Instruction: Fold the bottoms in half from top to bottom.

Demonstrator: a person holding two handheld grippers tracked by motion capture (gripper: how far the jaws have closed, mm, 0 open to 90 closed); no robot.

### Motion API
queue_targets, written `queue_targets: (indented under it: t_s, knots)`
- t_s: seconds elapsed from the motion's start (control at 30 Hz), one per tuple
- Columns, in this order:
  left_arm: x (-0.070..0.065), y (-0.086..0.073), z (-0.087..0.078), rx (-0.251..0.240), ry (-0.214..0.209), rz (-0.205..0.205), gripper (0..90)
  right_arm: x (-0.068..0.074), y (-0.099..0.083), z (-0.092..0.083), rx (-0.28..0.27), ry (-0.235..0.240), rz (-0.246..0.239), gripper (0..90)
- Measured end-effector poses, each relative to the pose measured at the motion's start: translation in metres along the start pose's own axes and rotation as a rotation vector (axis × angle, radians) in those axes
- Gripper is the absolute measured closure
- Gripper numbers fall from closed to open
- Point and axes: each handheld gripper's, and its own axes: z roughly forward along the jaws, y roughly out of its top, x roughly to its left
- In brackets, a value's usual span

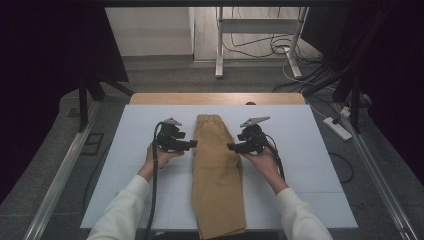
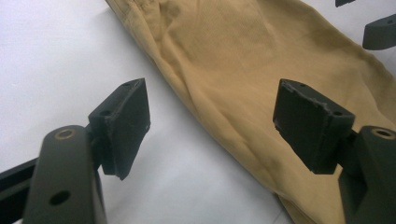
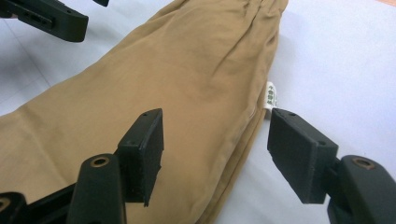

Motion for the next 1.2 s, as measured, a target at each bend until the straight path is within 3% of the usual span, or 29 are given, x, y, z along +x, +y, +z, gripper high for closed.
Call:
queue_targets:
  t_s: [0.57,0.67,0.8,0.9,1.2]
  knots:
    - [0.009,0.013,0.012,0.003,0.012,-0.016,26.3,-0.018,0.008,0.009,0.005,0.005,0.043,36.0]
    - [0.011,0.016,0.016,0.02,0.021,-0.017,26.3,-0.021,0.014,0.017,0.034,-0.01,0.034,36.0]
    - [0.017,0.018,0.022,0.029,0.031,-0.031,26.4,-0.027,0.023,0.028,0.022,0.01,0.058,36.0]
    - [0.023,0.018,0.028,0.038,0.031,-0.052,26.6,-0.029,0.028,0.038,0.044,-0.006,0.046,36.0]
    - [0.03,0.019,0.044,0.072,0.041,-0.069,27.3,-0.034,0.031,0.063,0.102,-0.032,0.037,35.8]
